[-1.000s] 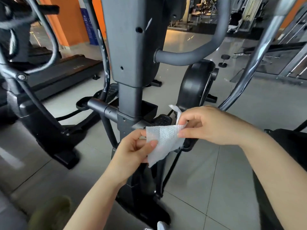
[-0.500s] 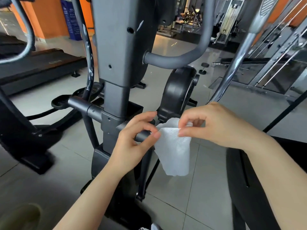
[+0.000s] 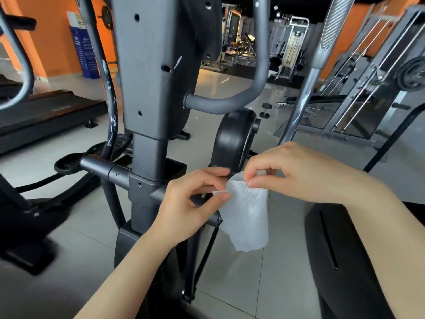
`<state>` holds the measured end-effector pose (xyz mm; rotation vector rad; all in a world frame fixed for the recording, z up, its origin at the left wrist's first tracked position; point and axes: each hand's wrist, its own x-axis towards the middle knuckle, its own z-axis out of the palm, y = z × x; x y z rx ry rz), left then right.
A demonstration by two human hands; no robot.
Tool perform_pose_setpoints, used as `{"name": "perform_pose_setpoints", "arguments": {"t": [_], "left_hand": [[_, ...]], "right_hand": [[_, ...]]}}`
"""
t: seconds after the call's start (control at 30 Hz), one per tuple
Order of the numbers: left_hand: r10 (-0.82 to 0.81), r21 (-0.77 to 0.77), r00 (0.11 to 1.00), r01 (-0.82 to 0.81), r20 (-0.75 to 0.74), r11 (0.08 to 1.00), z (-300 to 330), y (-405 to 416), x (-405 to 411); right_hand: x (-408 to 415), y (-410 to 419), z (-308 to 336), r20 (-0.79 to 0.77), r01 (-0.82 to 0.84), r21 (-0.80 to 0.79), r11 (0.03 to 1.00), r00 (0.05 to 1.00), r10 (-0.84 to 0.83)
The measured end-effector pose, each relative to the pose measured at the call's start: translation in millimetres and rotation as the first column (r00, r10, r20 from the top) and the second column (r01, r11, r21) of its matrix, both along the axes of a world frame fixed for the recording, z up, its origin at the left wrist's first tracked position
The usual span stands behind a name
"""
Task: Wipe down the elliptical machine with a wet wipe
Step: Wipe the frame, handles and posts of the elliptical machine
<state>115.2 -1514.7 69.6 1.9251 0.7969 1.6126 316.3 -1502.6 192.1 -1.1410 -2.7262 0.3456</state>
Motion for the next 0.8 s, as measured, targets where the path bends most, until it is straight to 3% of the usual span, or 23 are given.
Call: {"name": "perform_pose_setpoints", "arguments": {"t": [0.07, 0.13, 0.3, 0.4, 0.57, 0.7, 0.8], "left_hand": [[0.113, 0.221, 0.979, -0.074, -0.171, 0.973, 0, 2, 2], [0.144, 0.259, 0.961, -0.081, -0.237, 0.962, 4, 6, 3], [0.049, 0.102, 0.956, -0.020, -0.290, 0.995, 17, 19, -3], [-0.044, -0.061, 0.986, 0.035, -0.162, 0.998, 23, 24, -7], [-0.104, -0.182, 0.993, 0.112, 0.056, 0.977, 31, 31, -4], [-0.082, -0.241, 0.992, 0.103, 0.094, 0.965, 44, 39, 0], [-0.129, -0.265, 0.992, 0.120, -0.015, 0.957, 59, 51, -7]], "right_hand": [[1, 2, 0, 0.010, -0.030, 0.022, 0.999, 1.000, 0.030], [0, 4, 2, 0.016, -0.062, 0.041, 0.997, 0.998, 0.061], [-2, 7, 8, -0.001, -0.080, 0.090, 0.993, 0.997, 0.080], [0, 8, 11, -0.017, -0.053, 0.080, 0.995, 0.998, 0.055], [6, 15, 11, -0.135, 0.038, 0.075, 0.996, 0.990, -0.028], [10, 23, 0, -0.253, 0.109, 0.086, 0.990, 0.964, -0.084], [14, 28, -11, -0.387, 0.162, 0.012, 0.987, 0.911, -0.145]]}}
